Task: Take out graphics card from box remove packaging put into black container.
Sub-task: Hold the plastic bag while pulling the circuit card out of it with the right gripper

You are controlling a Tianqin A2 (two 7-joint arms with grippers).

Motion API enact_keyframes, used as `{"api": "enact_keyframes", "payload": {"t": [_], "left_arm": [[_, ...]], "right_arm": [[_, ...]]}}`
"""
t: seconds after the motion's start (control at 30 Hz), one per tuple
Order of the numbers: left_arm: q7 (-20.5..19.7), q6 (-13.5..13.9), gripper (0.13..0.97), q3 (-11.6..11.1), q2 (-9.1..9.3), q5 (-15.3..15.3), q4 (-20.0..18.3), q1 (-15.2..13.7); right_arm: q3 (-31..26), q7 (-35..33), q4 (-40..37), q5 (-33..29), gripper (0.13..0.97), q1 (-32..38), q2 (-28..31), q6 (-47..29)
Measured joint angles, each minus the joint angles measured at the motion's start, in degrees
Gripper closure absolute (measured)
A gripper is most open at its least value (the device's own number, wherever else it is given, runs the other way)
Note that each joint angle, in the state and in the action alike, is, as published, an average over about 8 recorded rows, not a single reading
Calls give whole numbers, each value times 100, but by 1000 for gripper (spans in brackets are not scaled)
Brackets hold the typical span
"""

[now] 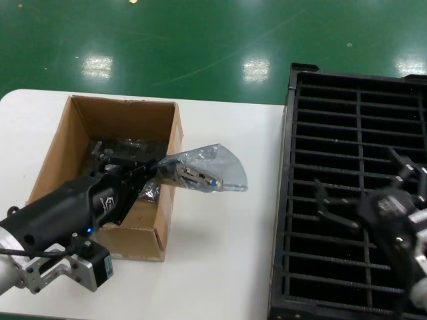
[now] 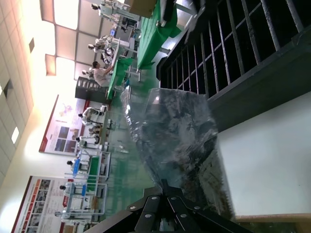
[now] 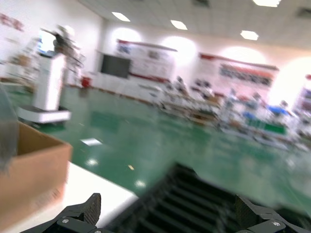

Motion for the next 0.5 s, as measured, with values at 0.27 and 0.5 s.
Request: {"api": "enact_keyframes", "payload": {"t": [0.27,0.5], "left_arm": [[0,0,957,0,0,0,0,0],[0,0,957,0,0,0,0,0]], "right_arm": [[-761,86,122,-290,173,511,186,-322],[-1194,164,226,-482,251,720,488,-555]]}}
